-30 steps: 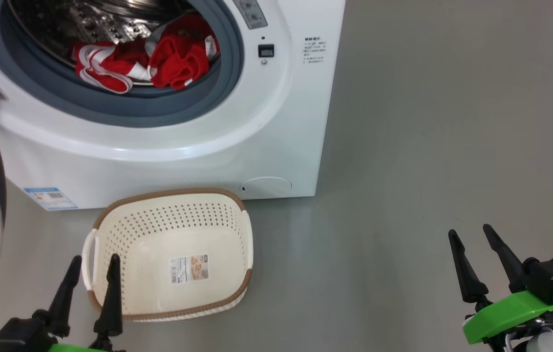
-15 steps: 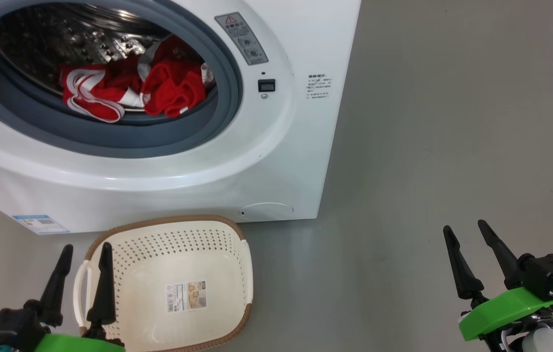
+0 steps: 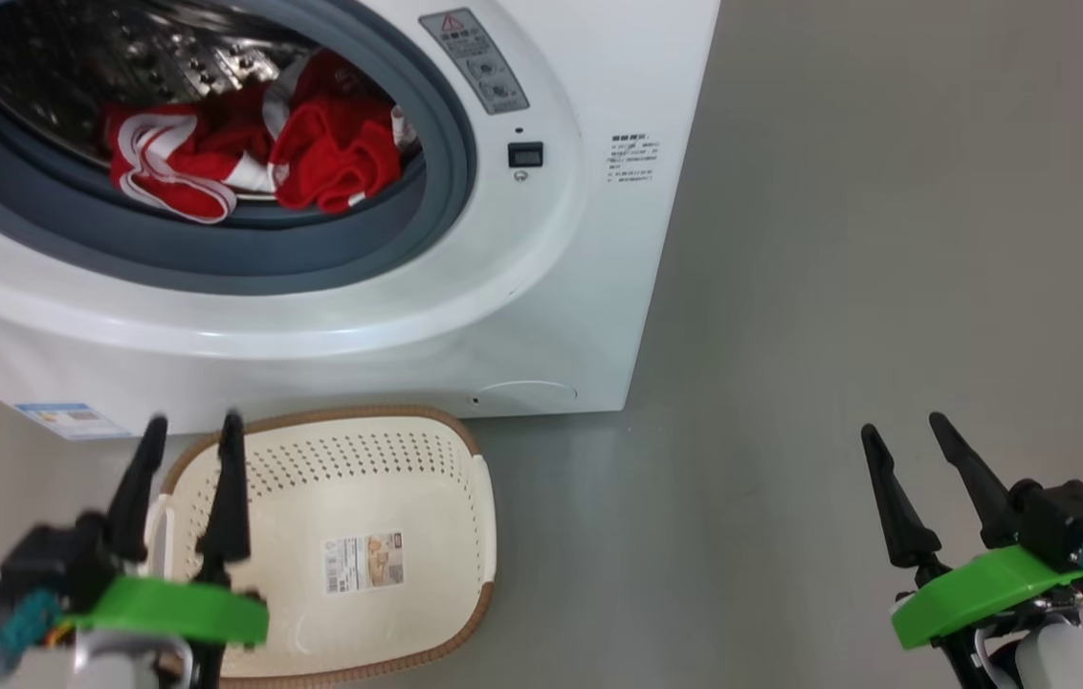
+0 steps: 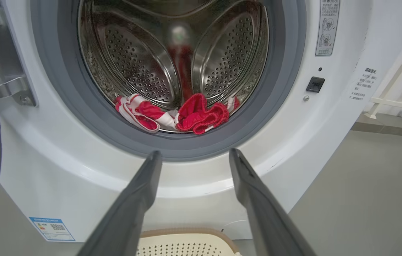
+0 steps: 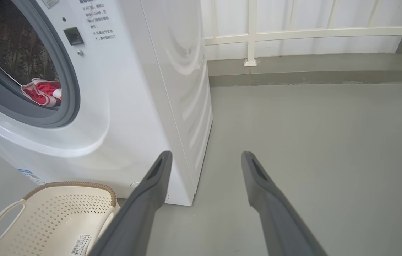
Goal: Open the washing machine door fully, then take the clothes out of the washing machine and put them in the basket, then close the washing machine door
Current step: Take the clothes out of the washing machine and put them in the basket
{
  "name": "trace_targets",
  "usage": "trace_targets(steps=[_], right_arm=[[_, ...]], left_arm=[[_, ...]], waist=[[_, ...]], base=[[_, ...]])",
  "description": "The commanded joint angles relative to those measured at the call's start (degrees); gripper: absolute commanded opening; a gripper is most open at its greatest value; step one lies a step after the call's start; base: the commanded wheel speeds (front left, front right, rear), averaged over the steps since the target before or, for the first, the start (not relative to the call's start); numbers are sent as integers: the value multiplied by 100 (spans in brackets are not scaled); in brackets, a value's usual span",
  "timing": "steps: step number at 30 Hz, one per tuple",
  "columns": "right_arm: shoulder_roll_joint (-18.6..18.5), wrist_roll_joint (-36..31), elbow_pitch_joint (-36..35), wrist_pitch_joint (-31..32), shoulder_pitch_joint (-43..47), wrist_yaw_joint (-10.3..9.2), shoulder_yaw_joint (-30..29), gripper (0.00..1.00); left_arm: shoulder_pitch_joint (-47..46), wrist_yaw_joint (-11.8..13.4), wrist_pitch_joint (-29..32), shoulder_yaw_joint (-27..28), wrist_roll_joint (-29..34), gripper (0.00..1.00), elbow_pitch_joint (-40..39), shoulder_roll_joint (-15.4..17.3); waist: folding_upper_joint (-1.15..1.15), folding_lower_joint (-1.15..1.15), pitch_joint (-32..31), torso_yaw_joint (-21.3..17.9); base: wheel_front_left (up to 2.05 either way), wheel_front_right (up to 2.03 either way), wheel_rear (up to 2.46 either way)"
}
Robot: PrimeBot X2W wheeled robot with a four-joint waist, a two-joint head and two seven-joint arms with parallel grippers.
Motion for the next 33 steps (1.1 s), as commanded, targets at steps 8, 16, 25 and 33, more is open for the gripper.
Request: trace_targets(steps=[8,16,25,33], right_arm=[[56,-69,-131,-68,-440,9,318,100],[139,-31,-141,-68,-715,9,549,100],[258,-18,-138,-68,-965,9,748,100],[342,-11,-151,-68,-1163,9,870,100]], left_arm=[[-1855,-18,-31,-115,-60,100,1034,195],[-3535,-18,-18,-497,-243,100,2860,489],[-5003,-18,234,-982,-465,100,4491,747],[-5797,-18,611,-1389,-653,100,5249,975]], waist=[[0,0,418,-100],[0,0,813,-394],[0,0,1249,-718],[0,0,1565,-933]], base=[[0,0,0],[0,0,0],[0,0,0],[0,0,0]])
